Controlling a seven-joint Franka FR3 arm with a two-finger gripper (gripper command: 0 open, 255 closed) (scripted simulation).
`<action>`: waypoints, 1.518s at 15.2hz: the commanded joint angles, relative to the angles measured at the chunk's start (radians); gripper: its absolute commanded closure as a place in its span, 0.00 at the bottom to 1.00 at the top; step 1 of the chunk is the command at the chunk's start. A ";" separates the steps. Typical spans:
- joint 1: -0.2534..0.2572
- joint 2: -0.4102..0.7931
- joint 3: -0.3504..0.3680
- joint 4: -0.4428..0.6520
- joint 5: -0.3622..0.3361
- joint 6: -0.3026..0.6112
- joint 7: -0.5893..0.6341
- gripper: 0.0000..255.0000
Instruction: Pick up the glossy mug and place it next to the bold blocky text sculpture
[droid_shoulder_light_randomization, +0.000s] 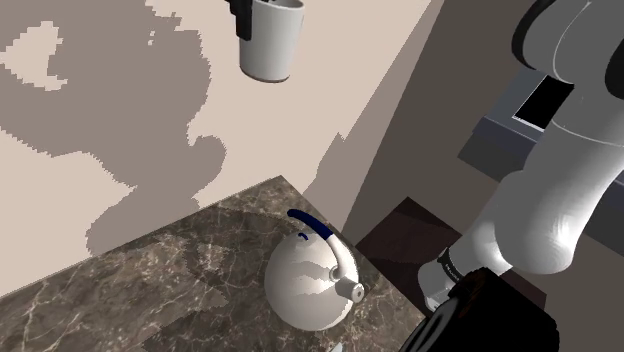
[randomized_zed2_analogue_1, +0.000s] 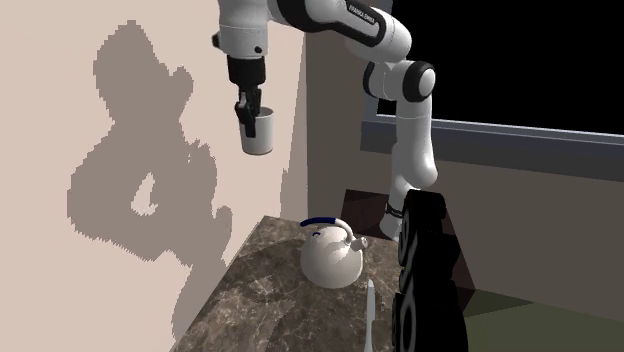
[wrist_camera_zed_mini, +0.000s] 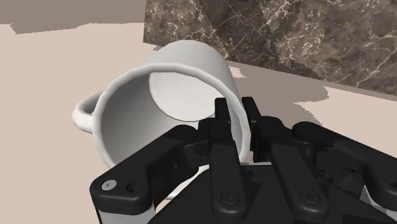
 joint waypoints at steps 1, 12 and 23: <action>0.031 0.003 0.017 0.008 -0.007 -0.012 0.046 1.00; 0.340 0.181 0.100 0.242 -0.153 -0.131 0.334 1.00; 0.199 0.023 0.103 -0.136 -0.031 0.113 0.323 1.00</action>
